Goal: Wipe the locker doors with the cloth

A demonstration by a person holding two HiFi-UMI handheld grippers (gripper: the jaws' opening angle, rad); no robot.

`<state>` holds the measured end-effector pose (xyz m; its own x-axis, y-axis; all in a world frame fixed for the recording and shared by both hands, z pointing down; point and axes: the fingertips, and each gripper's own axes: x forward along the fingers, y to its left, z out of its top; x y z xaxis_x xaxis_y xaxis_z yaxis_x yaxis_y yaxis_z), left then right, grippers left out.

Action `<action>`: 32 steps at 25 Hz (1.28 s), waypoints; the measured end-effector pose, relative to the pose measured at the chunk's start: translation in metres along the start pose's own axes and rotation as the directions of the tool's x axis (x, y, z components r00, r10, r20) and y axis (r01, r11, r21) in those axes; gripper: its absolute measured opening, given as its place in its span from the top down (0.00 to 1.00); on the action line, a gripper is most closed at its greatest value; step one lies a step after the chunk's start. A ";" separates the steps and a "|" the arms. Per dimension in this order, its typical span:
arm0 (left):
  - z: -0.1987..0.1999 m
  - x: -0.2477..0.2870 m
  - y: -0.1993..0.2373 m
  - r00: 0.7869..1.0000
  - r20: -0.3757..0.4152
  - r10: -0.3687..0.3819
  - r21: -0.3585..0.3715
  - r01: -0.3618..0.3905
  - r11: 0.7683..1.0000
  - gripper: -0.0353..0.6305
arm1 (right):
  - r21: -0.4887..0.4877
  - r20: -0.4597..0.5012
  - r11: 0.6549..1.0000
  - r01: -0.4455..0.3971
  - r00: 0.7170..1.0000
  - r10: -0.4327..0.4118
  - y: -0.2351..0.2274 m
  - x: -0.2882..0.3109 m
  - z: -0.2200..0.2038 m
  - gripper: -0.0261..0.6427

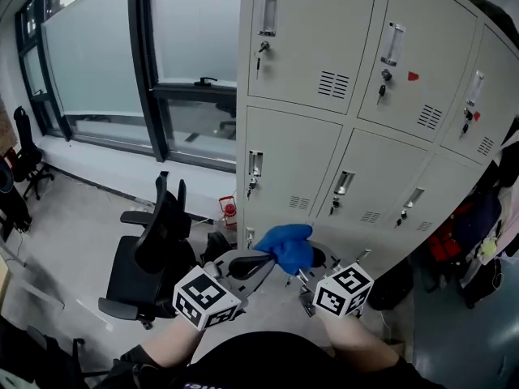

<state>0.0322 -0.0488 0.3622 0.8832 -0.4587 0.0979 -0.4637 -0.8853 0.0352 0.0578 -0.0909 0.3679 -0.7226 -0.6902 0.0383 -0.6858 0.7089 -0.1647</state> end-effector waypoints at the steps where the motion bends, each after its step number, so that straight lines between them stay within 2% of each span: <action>1: 0.000 -0.008 0.007 1.000 0.002 0.010 0.000 -0.010 1.000 0.94 | -0.002 0.002 1.000 0.007 1.000 -0.007 0.000 0.008 0.002 0.89; 9: -0.001 -0.034 0.058 0.998 0.018 0.067 -0.002 -0.067 0.998 0.94 | -0.037 0.029 0.999 0.024 0.999 -0.023 -0.011 0.067 0.026 0.89; 16: 0.021 -0.004 0.102 0.992 0.021 0.128 0.037 -0.128 0.991 0.94 | -0.066 0.064 0.998 -0.015 0.998 0.019 -0.046 0.103 0.055 0.89; 25: 0.046 0.031 0.157 0.962 0.019 0.272 0.058 -0.272 0.960 0.94 | -0.095 0.082 0.989 -0.109 0.990 0.117 -0.088 0.148 0.096 0.89; 28: 0.051 0.033 0.166 0.964 0.023 0.266 0.073 -0.267 0.961 0.94 | -0.105 0.098 0.991 -0.083 0.991 0.093 -0.095 0.168 0.109 0.89; 32: 0.051 0.026 0.174 0.974 0.029 0.226 0.079 -0.228 0.970 0.94 | -0.122 0.131 0.993 -0.006 0.991 0.022 -0.098 0.194 0.123 0.89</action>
<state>-0.0221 -0.2190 0.3199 0.7570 -0.6492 0.0744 -0.6457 -0.7606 -0.0668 -0.0050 -0.3119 0.2706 -0.7199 -0.6877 -0.0944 -0.6871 0.7252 -0.0435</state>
